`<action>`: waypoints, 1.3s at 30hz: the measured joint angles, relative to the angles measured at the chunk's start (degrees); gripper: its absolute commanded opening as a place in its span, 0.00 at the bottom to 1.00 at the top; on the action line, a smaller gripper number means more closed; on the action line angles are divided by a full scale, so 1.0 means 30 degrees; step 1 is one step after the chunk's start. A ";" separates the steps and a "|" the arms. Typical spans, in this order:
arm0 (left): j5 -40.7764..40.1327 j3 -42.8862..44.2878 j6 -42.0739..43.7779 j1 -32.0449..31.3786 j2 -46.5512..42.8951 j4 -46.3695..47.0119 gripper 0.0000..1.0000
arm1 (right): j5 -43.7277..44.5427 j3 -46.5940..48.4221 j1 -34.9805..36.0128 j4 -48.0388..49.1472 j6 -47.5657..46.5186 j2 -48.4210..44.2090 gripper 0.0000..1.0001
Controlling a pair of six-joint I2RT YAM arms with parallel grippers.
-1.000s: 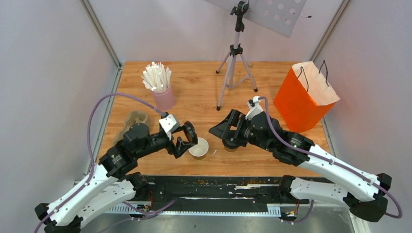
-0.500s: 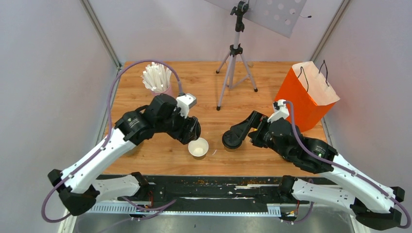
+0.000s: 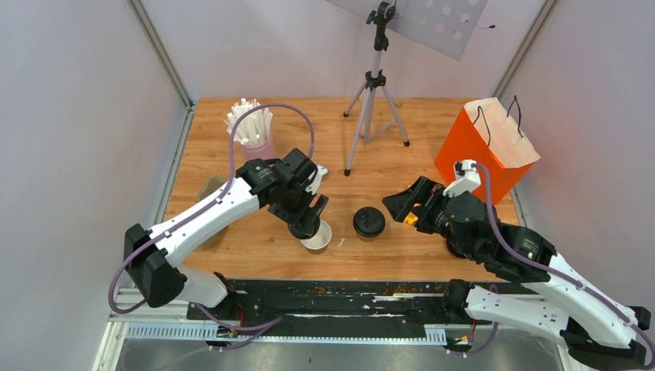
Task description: Pack the takeout coffee
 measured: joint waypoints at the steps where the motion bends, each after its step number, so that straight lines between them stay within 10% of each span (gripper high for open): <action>1: 0.0044 0.0117 -0.0066 -0.0022 0.0262 -0.0029 0.72 | 0.0073 0.0029 0.0000 0.0000 -0.0095 -0.0029 1.00; 39: -0.0080 0.3089 -0.0087 -0.1668 0.5654 -0.1515 0.91 | 0.1078 -0.0015 0.0000 -0.0991 -0.0474 -0.1654 1.00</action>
